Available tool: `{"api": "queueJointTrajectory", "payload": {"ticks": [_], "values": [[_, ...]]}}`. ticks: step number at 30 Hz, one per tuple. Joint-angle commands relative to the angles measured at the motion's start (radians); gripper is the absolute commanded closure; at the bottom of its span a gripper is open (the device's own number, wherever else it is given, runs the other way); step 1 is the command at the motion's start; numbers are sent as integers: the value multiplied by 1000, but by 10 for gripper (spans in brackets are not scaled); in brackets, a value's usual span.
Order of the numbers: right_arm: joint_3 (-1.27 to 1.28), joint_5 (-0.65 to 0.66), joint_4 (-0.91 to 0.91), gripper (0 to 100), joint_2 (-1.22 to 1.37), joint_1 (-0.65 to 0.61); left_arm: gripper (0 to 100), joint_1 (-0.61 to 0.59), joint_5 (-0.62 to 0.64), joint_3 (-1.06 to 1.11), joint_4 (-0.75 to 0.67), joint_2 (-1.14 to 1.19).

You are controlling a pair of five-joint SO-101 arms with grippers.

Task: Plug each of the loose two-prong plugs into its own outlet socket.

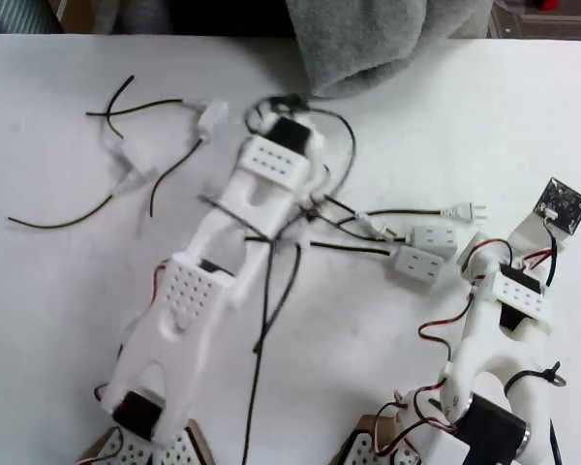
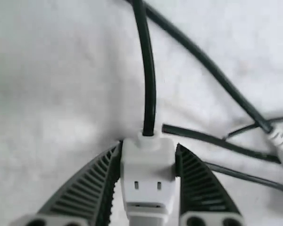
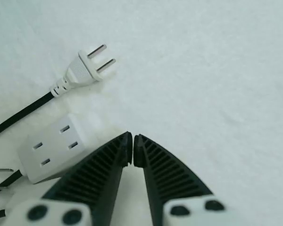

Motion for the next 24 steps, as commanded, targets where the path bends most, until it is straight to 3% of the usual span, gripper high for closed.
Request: {"api": "queueJointTrajectory", "payload": {"ticks": [1,6,10,15,20,24], "values": [[-23,2,-13,974,-16,-21,976,-117,3,-219,2,-21],[-23,2,-22,974,-12,-30,977,-263,-5,-473,-68,-12],[-23,2,-24,974,-12,-30,977,-320,-160,-483,-222,-8],[-23,2,-24,974,-12,-31,977,-363,-190,-348,-405,-12],[-23,2,-24,974,-12,-31,977,-344,-350,-184,-582,-12],[-23,2,-24,974,-12,-31,977,-348,-405,-101,-697,-12]]}}
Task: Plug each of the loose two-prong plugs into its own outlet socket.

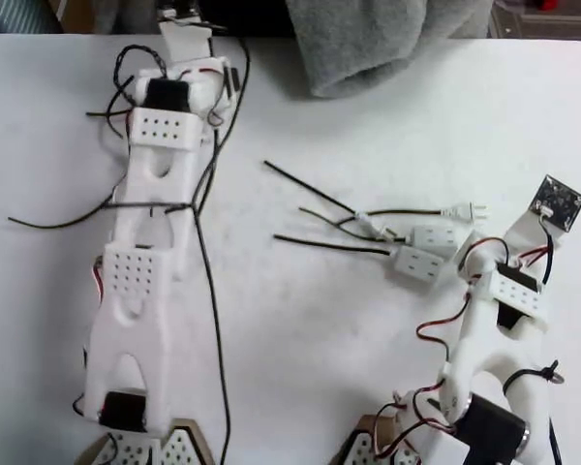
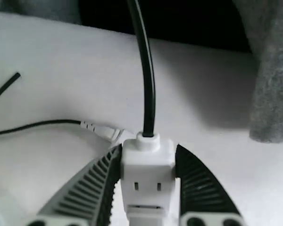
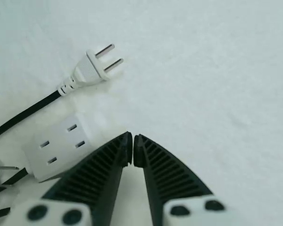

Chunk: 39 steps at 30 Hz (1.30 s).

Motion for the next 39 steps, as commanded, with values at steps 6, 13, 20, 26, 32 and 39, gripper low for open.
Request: {"api": "queueJointTrajectory", "payload": {"ticks": [6,13,20,26,32,39], "values": [[-23,2,-21,974,-12,-12,976,-8,-97,100,-199,-12],[-23,2,-21,974,-13,-13,914,-1,-308,123,-144,-18],[-23,32,-21,974,-12,-30,714,28,-506,5,52,-42],[-23,49,-21,974,-10,-39,714,-35,-468,-336,226,-111],[-23,51,-21,974,-10,-39,714,-159,-465,-374,459,-341],[-23,54,-21,974,-10,-39,739,-418,-439,-334,615,-611]]}}
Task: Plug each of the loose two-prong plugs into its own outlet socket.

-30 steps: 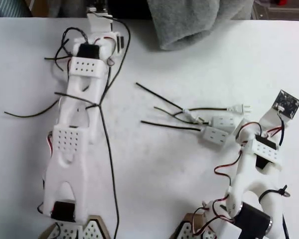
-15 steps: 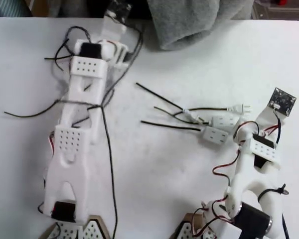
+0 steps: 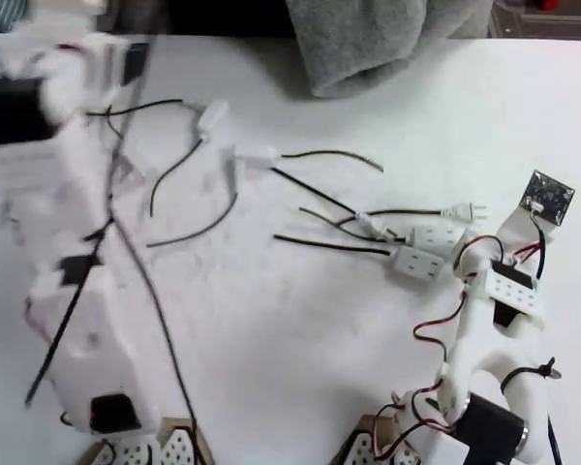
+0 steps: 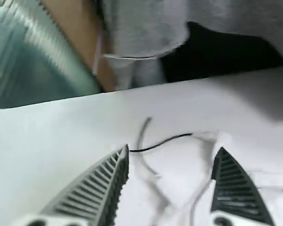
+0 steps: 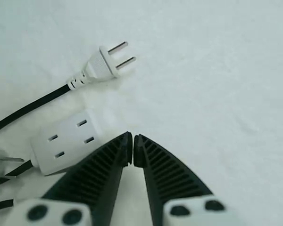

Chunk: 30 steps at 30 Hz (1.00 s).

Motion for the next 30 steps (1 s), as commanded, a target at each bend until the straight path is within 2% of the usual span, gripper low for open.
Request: {"api": "queueJointTrajectory", "payload": {"ticks": [1,7,11,16,21,25,30], "values": [[-21,14,-21,974,-10,-13,747,-179,35,32,18,-179],[-20,17,-19,974,-16,-33,754,-437,32,391,18,-348],[-20,9,-18,970,-16,-33,753,-507,32,763,17,-455],[-28,15,-10,875,-31,-51,753,-484,32,1246,12,-567],[-94,26,136,765,-151,-64,752,-390,38,1637,-71,-602],[-233,186,302,757,-220,-185,752,-309,41,1877,-215,-607],[-451,387,510,757,-185,-320,752,-236,140,2091,-397,-607]]}}
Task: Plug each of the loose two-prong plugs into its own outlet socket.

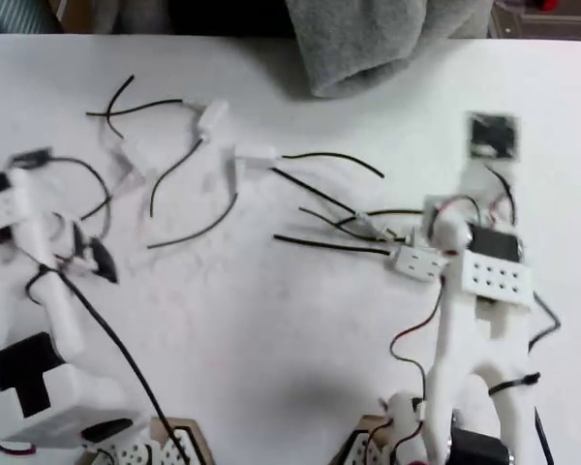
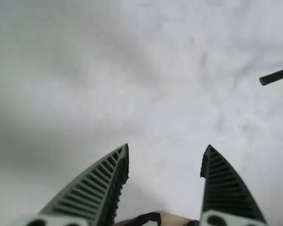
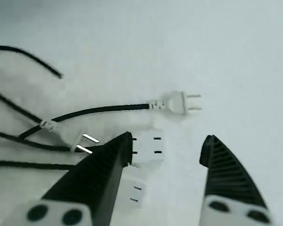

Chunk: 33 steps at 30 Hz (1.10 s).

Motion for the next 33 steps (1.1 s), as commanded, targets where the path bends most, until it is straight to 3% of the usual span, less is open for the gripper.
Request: {"api": "queueJointTrajectory", "payload": {"ticks": [1,7,14,23,28,33], "values": [[-226,167,176,757,21,-93,752,56,64,135,-146,-54],[-496,345,355,757,303,-64,752,127,109,261,-315,-56],[-887,657,564,757,685,-16,754,131,110,264,-336,-51],[-1332,1234,906,758,1112,22,754,133,110,264,-338,-51],[-1473,1364,906,758,1247,56,755,162,110,265,-338,-51],[-1412,1445,908,758,1260,74,755,163,110,265,-338,-51]]}}
